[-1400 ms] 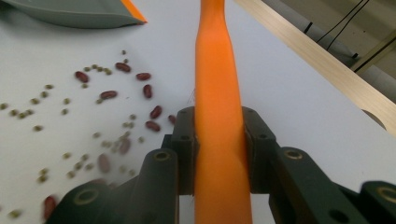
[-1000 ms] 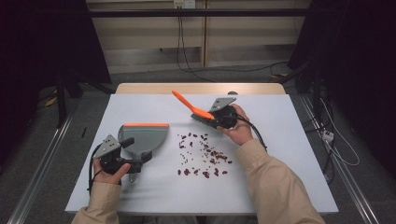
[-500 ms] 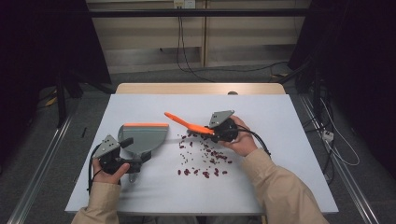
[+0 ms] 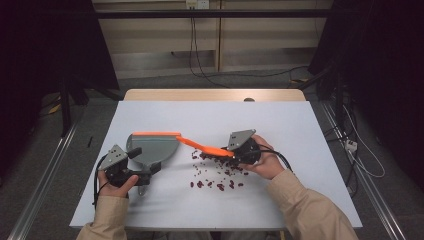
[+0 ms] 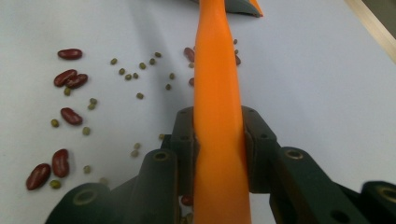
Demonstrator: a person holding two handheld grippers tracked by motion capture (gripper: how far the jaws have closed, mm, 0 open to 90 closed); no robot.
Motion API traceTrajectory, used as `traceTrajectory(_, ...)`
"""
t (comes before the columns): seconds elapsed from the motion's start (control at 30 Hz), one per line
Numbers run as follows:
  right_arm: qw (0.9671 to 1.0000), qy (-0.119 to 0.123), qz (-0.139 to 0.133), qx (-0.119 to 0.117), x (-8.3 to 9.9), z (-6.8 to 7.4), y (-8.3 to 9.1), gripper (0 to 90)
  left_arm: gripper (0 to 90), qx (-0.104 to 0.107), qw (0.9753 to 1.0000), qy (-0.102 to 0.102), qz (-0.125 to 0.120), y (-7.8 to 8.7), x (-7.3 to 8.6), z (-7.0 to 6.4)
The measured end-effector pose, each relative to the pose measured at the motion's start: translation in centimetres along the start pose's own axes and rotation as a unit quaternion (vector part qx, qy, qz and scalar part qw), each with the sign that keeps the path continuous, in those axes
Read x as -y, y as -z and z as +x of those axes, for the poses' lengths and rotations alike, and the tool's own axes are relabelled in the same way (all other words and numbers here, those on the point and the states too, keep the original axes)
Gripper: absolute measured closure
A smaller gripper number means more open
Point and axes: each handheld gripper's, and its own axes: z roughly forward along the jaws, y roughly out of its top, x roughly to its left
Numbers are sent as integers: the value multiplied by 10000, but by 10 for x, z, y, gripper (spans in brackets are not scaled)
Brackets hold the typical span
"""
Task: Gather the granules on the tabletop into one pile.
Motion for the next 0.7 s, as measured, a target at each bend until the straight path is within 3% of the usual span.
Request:
traceTrajectory(0.4, 10000, 21, -57, -58, 2, 13, 11, 714, 40, 0, 10000, -19, 44, -1, 0, -2)
traceTrajectory(0.53, 9996, -104, -231, 81, 0, 6, 18, 715, 40, 21, 10000, -20, 39, -1, 0, -2)
traceTrajectory(0.7, 9975, -307, -561, 286, -8, -16, 17, 715, 40, 20, 10000, 13, 2, -1, 0, -2)
